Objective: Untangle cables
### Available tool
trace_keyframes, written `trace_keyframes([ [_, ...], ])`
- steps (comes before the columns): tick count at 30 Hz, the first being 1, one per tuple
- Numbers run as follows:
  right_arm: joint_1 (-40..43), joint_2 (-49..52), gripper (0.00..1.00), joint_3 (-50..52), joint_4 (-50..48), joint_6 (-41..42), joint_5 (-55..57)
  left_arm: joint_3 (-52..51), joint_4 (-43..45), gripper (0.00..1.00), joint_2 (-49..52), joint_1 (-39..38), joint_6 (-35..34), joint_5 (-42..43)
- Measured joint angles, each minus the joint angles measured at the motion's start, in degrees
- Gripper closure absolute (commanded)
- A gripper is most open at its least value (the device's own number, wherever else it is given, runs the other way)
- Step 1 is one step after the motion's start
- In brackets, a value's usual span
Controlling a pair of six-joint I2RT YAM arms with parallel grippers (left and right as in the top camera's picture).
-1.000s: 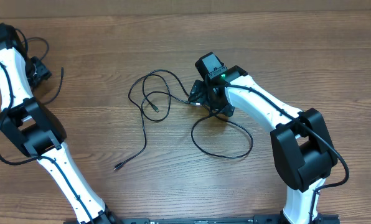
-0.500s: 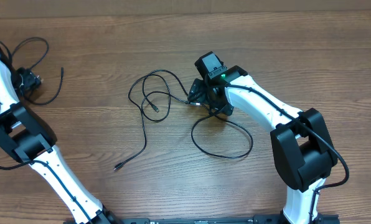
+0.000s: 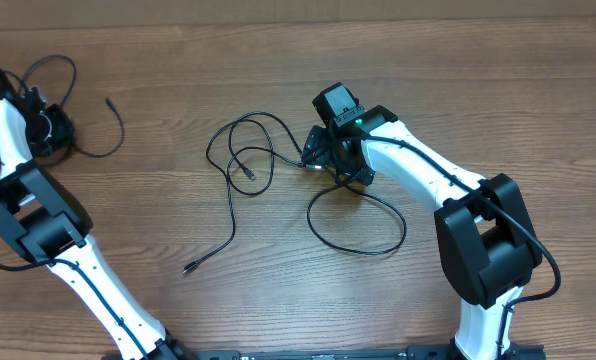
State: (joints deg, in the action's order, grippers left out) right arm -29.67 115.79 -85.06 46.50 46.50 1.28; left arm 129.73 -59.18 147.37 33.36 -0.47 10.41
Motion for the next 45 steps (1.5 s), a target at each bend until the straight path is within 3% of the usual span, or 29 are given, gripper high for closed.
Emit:
trace_keyframes([
  [11,0.0,0.0,0.0,0.0,0.3,0.0,0.0,-11.0,0.0,0.84,-5.2,-6.7,0.8,3.2],
  [23,0.0,0.0,0.0,0.0,1.1,0.0,0.0,-18.6,-7.7,0.9,-9.4,-10.1,-7.0,-7.5],
  [25,0.0,0.0,0.0,0.0,1.2,0.0,0.0,-18.5,-9.6,0.85,-9.5,-10.0,-7.6,-8.3],
  [27,0.0,0.0,0.0,0.0,1.2,0.0,0.0,-17.4,-12.3,0.75,-9.5,-9.6,-8.3,-8.7],
  [28,0.0,0.0,0.0,0.0,1.1,0.0,0.0,-16.4,-14.0,0.53,-9.1,-9.3,-8.6,-8.9],
  [29,0.0,0.0,0.0,0.0,1.2,0.0,0.0,-15.7,-15.0,0.11,-9.0,-9.0,-8.7,-9.1],
  [30,0.0,0.0,0.0,0.0,1.1,0.0,0.0,-14.5,-16.2,0.0,-8.6,-8.7,-8.9,-9.1],
  [34,0.0,0.0,0.0,0.0,0.6,0.0,0.0,-8.6,-18.6,0.0,-7.5,-7.7,-9.9,-8.2],
  [39,0.8,0.0,0.0,0.0,0.6,-1.1,0.0,1.7,-21.7,0.0,-12.7,-8.2,-10.1,1.0],
  [45,8.9,0.0,0.0,0.0,0.8,-1.6,-0.5,3.2,-27.1,0.0,-20.5,-16.0,-9.5,4.4],
])
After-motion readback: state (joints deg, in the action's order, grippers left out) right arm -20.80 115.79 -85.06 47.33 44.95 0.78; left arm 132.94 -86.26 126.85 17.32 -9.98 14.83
